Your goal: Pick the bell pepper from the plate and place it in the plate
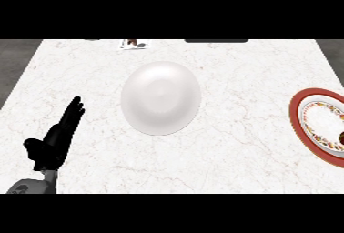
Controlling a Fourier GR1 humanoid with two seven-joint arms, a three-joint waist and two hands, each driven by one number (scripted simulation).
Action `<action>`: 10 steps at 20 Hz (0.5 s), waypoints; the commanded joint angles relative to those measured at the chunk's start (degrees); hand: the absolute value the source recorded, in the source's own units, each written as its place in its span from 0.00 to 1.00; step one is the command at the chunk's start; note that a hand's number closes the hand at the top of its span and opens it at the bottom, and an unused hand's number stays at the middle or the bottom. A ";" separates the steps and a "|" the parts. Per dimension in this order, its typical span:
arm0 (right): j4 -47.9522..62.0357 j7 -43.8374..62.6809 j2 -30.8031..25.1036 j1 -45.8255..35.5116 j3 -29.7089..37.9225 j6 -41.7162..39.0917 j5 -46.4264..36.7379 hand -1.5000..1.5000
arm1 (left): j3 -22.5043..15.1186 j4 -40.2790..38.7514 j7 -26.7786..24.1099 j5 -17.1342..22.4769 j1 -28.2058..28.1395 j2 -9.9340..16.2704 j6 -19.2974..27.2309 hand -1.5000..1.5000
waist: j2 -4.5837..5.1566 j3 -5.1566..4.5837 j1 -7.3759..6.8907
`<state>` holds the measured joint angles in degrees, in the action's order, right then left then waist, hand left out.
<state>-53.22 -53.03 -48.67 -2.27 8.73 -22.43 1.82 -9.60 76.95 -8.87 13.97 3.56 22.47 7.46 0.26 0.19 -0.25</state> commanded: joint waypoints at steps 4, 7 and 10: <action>6.73 -11.07 -7.65 -2.07 -4.90 1.89 -12.18 0.00 | 1.61 1.24 0.15 1.17 -0.74 1.99 -3.41 0.50 | 0.00 0.00 -1.25; 7.07 -10.72 -11.43 -2.43 -8.15 3.55 -17.08 0.00 | -0.68 -1.19 -0.18 -2.52 2.08 -2.68 1.50 0.50 | 0.06 -0.06 -0.53; 12.45 -10.70 -11.11 -6.17 -10.41 5.72 -21.18 0.00 | 1.55 1.26 1.11 -0.32 -0.60 1.47 -2.90 0.50 | 0.02 -0.03 -1.47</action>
<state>-45.89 -56.40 -59.07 -5.32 1.41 -15.40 -13.79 -8.83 76.35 -8.90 13.21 4.04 22.33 6.25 0.31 0.14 -1.09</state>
